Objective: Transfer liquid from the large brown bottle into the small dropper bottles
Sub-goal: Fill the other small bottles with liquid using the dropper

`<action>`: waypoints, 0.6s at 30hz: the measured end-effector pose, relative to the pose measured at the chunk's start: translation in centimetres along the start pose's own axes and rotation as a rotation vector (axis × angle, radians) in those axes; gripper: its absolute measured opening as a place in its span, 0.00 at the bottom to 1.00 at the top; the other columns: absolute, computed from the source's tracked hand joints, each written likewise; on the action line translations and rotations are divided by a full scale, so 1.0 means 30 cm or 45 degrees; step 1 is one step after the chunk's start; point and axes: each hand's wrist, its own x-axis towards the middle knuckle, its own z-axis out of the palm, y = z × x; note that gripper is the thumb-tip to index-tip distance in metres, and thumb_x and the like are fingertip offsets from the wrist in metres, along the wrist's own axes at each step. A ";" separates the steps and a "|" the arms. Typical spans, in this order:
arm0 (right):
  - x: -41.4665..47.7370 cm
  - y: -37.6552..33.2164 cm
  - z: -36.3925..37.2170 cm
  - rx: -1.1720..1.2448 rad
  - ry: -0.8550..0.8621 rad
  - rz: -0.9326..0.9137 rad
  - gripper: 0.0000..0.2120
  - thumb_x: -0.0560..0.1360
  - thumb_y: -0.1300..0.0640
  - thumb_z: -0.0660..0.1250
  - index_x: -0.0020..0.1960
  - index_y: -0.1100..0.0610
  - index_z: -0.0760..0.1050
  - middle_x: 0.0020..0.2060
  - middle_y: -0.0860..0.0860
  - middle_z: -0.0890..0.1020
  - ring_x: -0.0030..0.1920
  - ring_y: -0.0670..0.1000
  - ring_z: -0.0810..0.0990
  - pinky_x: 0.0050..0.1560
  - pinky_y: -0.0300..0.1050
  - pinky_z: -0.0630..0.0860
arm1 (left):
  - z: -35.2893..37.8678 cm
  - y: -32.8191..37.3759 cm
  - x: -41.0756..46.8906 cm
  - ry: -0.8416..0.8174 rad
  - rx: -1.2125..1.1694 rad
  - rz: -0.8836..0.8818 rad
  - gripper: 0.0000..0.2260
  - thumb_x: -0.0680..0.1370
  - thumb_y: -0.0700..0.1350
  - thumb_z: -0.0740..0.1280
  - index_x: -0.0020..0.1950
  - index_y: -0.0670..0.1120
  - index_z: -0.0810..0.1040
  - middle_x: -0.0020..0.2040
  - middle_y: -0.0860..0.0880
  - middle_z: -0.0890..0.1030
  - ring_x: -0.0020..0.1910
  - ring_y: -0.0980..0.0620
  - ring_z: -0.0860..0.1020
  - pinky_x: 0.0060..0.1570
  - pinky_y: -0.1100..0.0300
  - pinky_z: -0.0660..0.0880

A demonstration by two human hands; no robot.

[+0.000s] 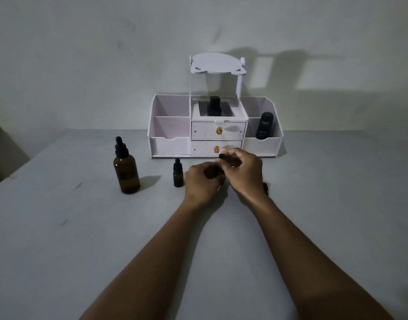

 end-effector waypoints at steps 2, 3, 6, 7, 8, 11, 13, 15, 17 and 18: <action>-0.004 0.000 0.005 -0.052 0.015 0.018 0.09 0.70 0.55 0.77 0.49 0.55 0.83 0.42 0.49 0.86 0.43 0.48 0.85 0.50 0.50 0.83 | -0.001 0.002 -0.005 0.000 -0.009 0.017 0.13 0.71 0.37 0.73 0.53 0.48 0.86 0.45 0.55 0.87 0.46 0.61 0.85 0.53 0.56 0.83; -0.005 -0.001 0.006 -0.071 0.020 0.022 0.09 0.70 0.55 0.77 0.48 0.56 0.83 0.41 0.49 0.86 0.42 0.48 0.84 0.49 0.51 0.83 | -0.002 0.001 -0.003 -0.001 -0.017 0.016 0.12 0.71 0.37 0.73 0.53 0.47 0.86 0.44 0.55 0.87 0.46 0.60 0.85 0.53 0.56 0.83; -0.009 -0.006 0.008 -0.104 0.027 0.012 0.10 0.70 0.54 0.78 0.48 0.55 0.81 0.40 0.49 0.85 0.41 0.49 0.84 0.48 0.52 0.83 | -0.004 -0.014 0.011 -0.010 -0.008 0.007 0.12 0.70 0.37 0.73 0.51 0.48 0.86 0.43 0.54 0.87 0.45 0.58 0.85 0.52 0.53 0.83; -0.009 -0.006 0.008 -0.105 0.025 0.007 0.11 0.70 0.54 0.78 0.49 0.54 0.81 0.40 0.49 0.85 0.41 0.49 0.84 0.48 0.52 0.84 | -0.003 -0.021 0.016 -0.016 0.001 0.009 0.13 0.70 0.38 0.73 0.52 0.49 0.86 0.44 0.54 0.87 0.46 0.58 0.85 0.52 0.52 0.83; -0.012 -0.006 0.007 -0.103 0.014 0.002 0.12 0.71 0.54 0.77 0.52 0.53 0.80 0.40 0.49 0.85 0.41 0.49 0.84 0.48 0.52 0.84 | -0.001 -0.025 0.015 -0.019 0.008 0.011 0.14 0.70 0.38 0.73 0.53 0.50 0.86 0.44 0.54 0.87 0.46 0.58 0.85 0.53 0.52 0.83; -0.014 0.001 0.004 -0.115 -0.030 -0.044 0.13 0.73 0.55 0.74 0.57 0.50 0.80 0.44 0.49 0.85 0.46 0.49 0.84 0.52 0.52 0.83 | 0.004 -0.028 0.011 -0.010 -0.023 0.001 0.15 0.71 0.38 0.74 0.55 0.50 0.86 0.46 0.54 0.87 0.48 0.58 0.85 0.54 0.52 0.83; -0.013 0.003 0.000 -0.123 -0.035 -0.076 0.10 0.74 0.57 0.73 0.55 0.53 0.82 0.49 0.49 0.86 0.49 0.49 0.84 0.55 0.52 0.82 | 0.003 -0.031 0.019 -0.008 -0.006 -0.001 0.14 0.72 0.38 0.74 0.56 0.49 0.86 0.48 0.54 0.87 0.49 0.58 0.85 0.56 0.52 0.82; -0.012 0.003 -0.005 -0.121 -0.040 -0.078 0.09 0.73 0.57 0.74 0.54 0.54 0.83 0.49 0.49 0.86 0.49 0.49 0.84 0.55 0.52 0.82 | 0.001 -0.032 0.023 -0.022 -0.004 -0.009 0.14 0.72 0.38 0.75 0.56 0.48 0.86 0.49 0.53 0.87 0.49 0.57 0.85 0.57 0.51 0.82; -0.011 0.004 -0.006 -0.138 -0.049 -0.073 0.10 0.72 0.55 0.76 0.53 0.54 0.83 0.47 0.49 0.86 0.47 0.49 0.84 0.53 0.52 0.82 | 0.000 -0.029 0.018 -0.018 -0.005 -0.024 0.13 0.72 0.37 0.74 0.54 0.48 0.86 0.47 0.54 0.87 0.48 0.58 0.85 0.55 0.53 0.83; -0.011 0.004 -0.006 -0.138 -0.049 -0.064 0.10 0.72 0.54 0.76 0.52 0.54 0.83 0.46 0.50 0.86 0.46 0.49 0.84 0.52 0.51 0.83 | 0.000 -0.025 0.012 -0.012 -0.006 -0.024 0.12 0.72 0.37 0.74 0.53 0.48 0.86 0.45 0.54 0.87 0.46 0.59 0.85 0.53 0.54 0.83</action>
